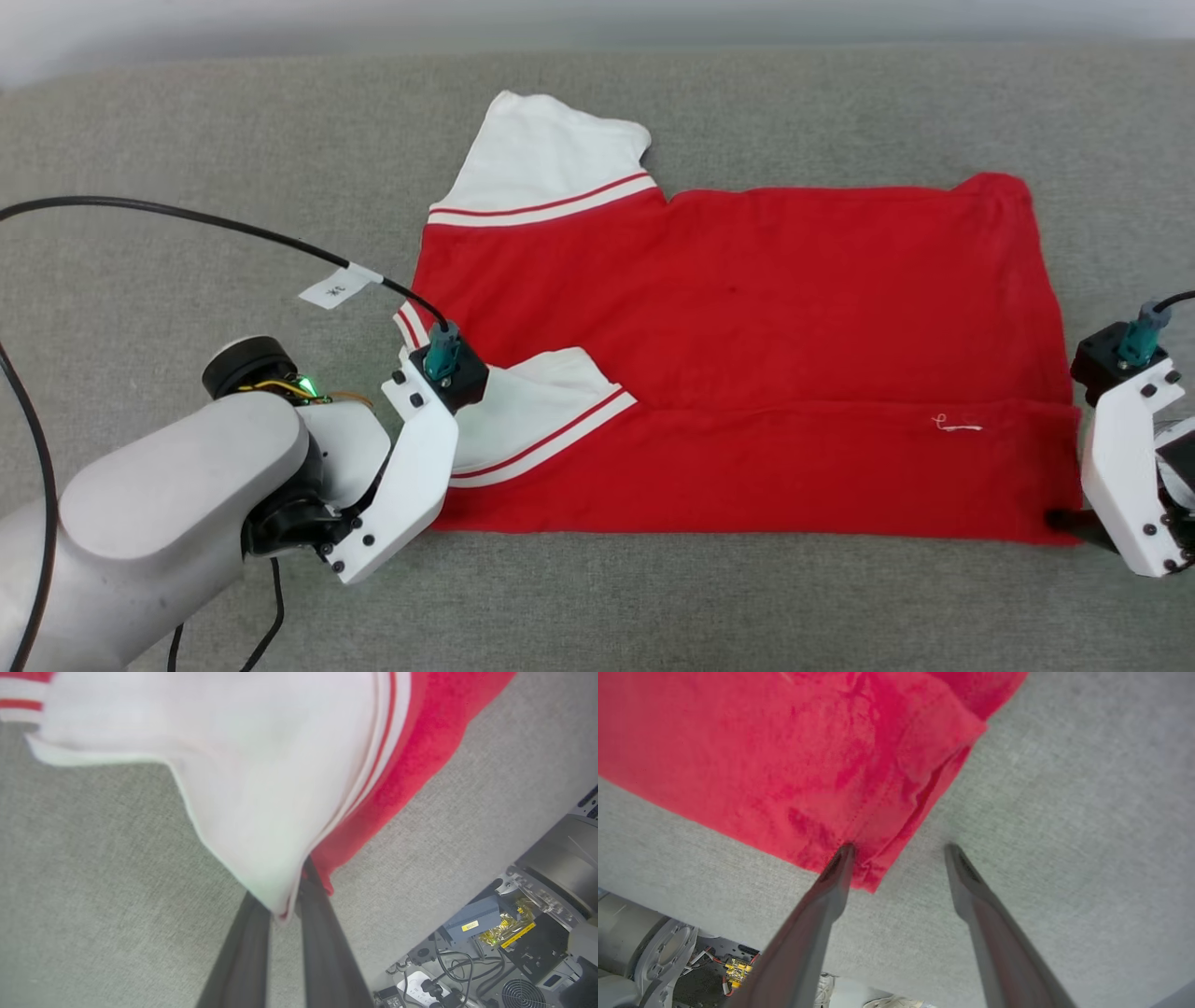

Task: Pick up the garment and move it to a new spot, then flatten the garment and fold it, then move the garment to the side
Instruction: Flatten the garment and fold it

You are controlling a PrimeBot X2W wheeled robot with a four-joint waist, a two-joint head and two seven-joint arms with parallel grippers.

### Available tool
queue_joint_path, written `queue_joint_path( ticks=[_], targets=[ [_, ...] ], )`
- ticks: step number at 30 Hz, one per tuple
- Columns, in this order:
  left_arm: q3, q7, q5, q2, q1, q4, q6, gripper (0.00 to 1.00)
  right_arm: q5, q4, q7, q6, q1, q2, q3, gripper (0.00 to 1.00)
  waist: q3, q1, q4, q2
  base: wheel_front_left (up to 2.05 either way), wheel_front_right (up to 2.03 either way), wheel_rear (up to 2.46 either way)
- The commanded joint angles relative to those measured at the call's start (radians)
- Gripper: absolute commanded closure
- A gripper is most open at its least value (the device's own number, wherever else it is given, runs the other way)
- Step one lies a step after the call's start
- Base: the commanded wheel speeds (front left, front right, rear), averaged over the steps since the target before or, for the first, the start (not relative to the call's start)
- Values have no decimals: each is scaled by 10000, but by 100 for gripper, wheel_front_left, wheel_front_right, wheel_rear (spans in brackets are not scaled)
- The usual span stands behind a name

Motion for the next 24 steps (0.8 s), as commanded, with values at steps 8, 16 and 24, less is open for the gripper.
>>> queue_joint_path(
  ticks=[8, 16, 24],
  targets=[
    [-2, -226, -86, 132, -30, 34, -2, 100, 490, 905, -833, -6, 640, 812, 806, 32, 344, 0, 118, 0, 0, 0, 0],
    [-9, -530, -385, 226, 528, 194, -2, 100, 762, 663, -1767, -6, 207, 99, 896, 100, -350, 0, -112, 0, 0, 0, 0],
    [-14, -660, -786, 554, 1180, -135, -2, 100, 1370, -427, -2516, -8, 580, -1071, 999, 100, -1305, 0, -197, 0, 0, 0, 0]
  ],
)
